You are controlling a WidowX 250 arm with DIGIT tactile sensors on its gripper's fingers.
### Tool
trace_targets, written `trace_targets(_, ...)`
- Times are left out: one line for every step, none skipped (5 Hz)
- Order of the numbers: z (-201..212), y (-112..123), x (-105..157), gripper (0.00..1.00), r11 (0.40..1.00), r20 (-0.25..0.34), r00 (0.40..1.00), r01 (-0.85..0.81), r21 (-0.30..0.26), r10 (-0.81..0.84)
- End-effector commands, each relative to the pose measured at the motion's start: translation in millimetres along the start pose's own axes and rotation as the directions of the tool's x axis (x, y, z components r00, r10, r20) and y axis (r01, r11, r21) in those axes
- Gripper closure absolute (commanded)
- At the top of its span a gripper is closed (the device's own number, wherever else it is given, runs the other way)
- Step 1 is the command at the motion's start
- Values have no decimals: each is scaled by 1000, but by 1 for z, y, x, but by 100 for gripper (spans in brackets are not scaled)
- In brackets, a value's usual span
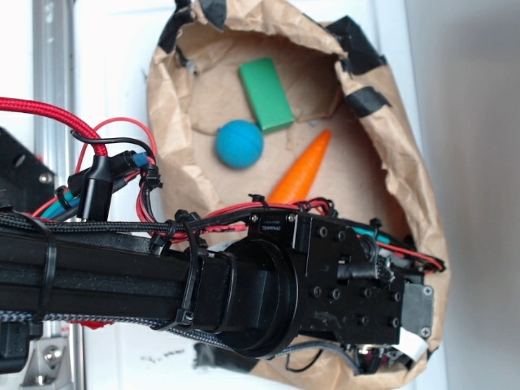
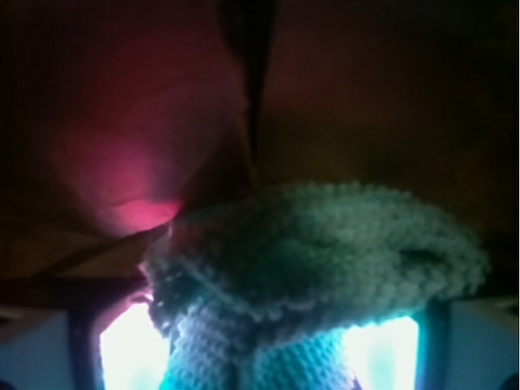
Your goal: Grab the blue cloth.
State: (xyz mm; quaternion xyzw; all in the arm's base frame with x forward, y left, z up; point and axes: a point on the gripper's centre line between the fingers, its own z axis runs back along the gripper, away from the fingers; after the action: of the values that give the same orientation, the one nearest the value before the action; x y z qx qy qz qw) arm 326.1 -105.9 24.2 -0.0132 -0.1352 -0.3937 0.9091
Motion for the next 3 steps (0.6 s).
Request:
trace_targets(51, 20, -19, 100, 950, 113, 966, -251, 185, 233)
trace_targets(77, 24, -43, 100, 899, 138, 915, -400, 175, 380)
trace_targets(102, 24, -62, 100, 848, 176, 855, -512, 134, 488)
